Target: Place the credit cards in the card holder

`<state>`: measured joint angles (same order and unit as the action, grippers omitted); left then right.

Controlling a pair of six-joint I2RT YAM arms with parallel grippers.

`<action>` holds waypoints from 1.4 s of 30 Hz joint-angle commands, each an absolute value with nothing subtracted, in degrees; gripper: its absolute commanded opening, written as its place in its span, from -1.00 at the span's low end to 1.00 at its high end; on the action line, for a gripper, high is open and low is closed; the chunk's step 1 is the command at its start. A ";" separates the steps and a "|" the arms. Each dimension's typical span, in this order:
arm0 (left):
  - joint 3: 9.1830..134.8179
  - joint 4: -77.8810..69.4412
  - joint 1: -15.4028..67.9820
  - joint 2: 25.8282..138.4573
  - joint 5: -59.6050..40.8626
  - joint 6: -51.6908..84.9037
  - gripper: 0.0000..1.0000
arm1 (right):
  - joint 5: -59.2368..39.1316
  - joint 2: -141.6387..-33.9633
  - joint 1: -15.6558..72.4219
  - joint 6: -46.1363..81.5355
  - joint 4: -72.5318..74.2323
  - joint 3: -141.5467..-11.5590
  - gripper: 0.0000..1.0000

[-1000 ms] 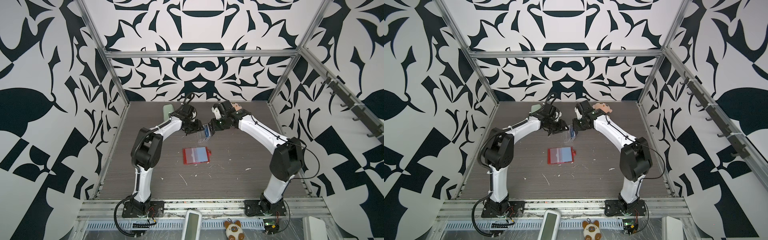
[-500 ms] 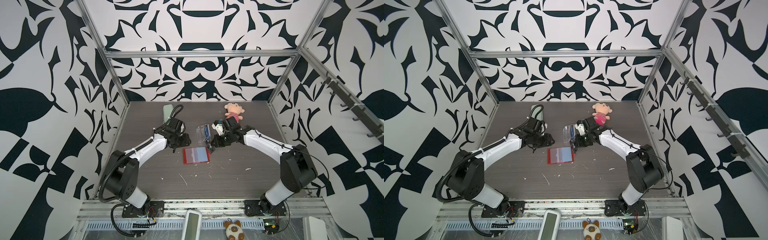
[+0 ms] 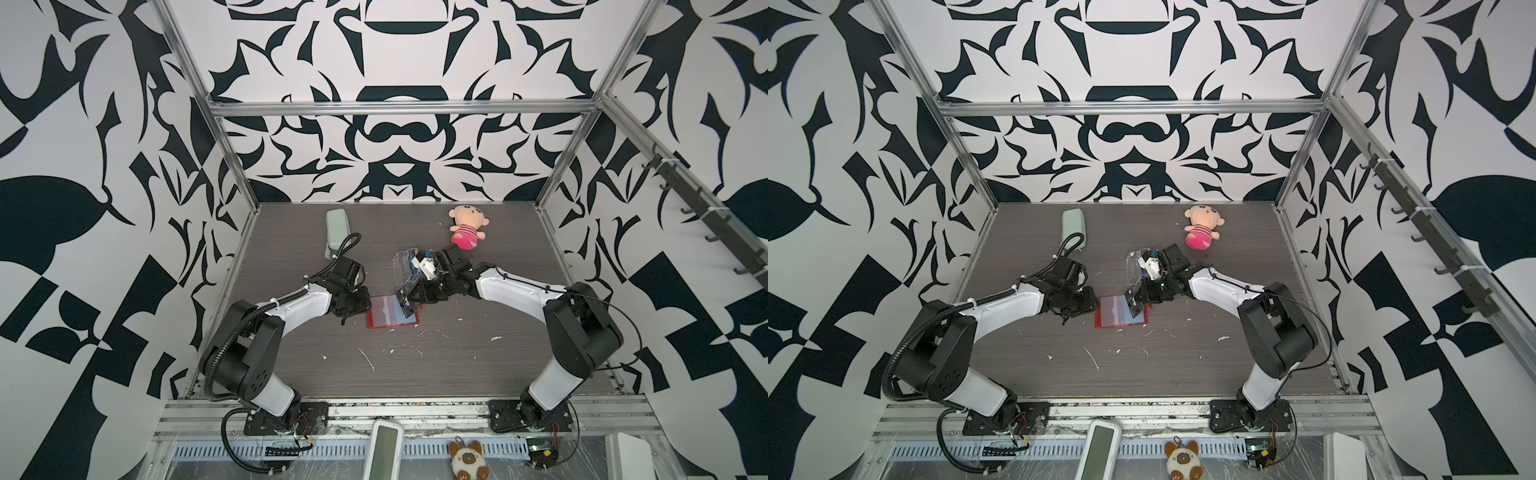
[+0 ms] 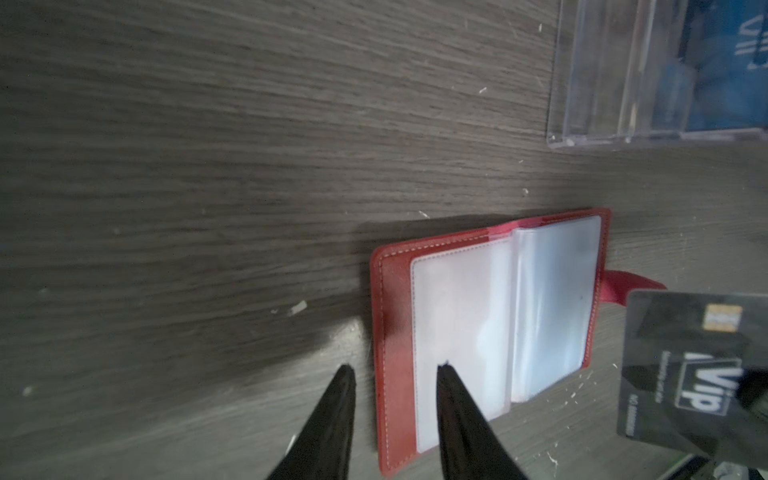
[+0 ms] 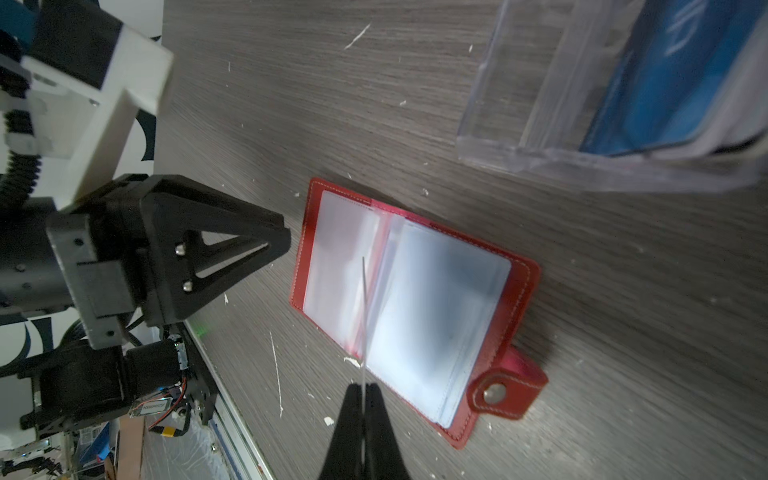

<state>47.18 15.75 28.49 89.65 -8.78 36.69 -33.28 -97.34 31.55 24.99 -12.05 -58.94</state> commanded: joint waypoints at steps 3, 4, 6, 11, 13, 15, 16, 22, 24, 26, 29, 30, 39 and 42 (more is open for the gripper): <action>45.75 13.47 28.18 91.37 -8.88 38.69 -0.35 | -35.24 -99.16 32.39 26.93 -8.34 -60.06 -1.00; 45.50 13.21 28.13 91.63 -9.01 38.96 -0.35 | -35.24 -99.68 32.45 27.16 -8.10 -60.25 -1.00; 45.08 12.50 28.15 91.80 -8.97 39.45 -0.36 | -35.37 -100.37 32.66 27.43 -7.58 -60.45 -1.00; 44.65 12.13 28.13 92.96 -9.08 39.87 -0.37 | -35.59 -101.81 32.81 28.11 -6.45 -60.74 -1.00; 44.55 11.72 28.13 93.45 -9.51 40.07 -0.40 | -35.56 -102.26 32.99 28.38 -6.07 -60.78 -1.00; 44.22 11.28 28.16 93.63 -9.67 40.24 -0.42 | -35.64 -102.76 32.97 28.56 -5.75 -60.77 -1.00; 44.13 11.01 28.13 93.73 -9.96 40.23 -0.43 | -35.84 -102.98 33.03 28.73 -5.52 -60.71 -1.00; 43.82 10.37 28.15 94.06 -10.45 40.52 -0.60 | -36.45 -104.66 33.53 29.62 -4.15 -60.82 -1.00; 43.75 10.35 28.17 94.08 -10.37 40.59 -0.75 | -36.56 -105.27 33.80 29.79 -4.00 -61.06 -1.00; 43.66 10.26 28.13 93.89 -10.33 40.60 -0.89 | -36.65 -105.77 34.03 29.96 -3.89 -61.27 -1.00; 43.64 10.28 28.06 93.80 -10.28 40.59 -1.00 | -36.66 -106.38 34.18 30.14 -3.88 -61.51 -1.00; 43.60 10.28 28.06 93.83 -10.39 40.52 -1.00 | -36.57 -106.46 34.27 30.23 -3.90 -61.55 -1.00; 43.48 10.19 28.05 93.82 -10.51 40.51 -1.00 | -35.58 -106.24 34.19 30.67 -3.92 -60.81 -1.00; 43.24 10.06 28.12 93.65 -10.66 40.69 -1.00 | -35.85 -106.78 34.19 31.93 -2.13 -60.27 -1.00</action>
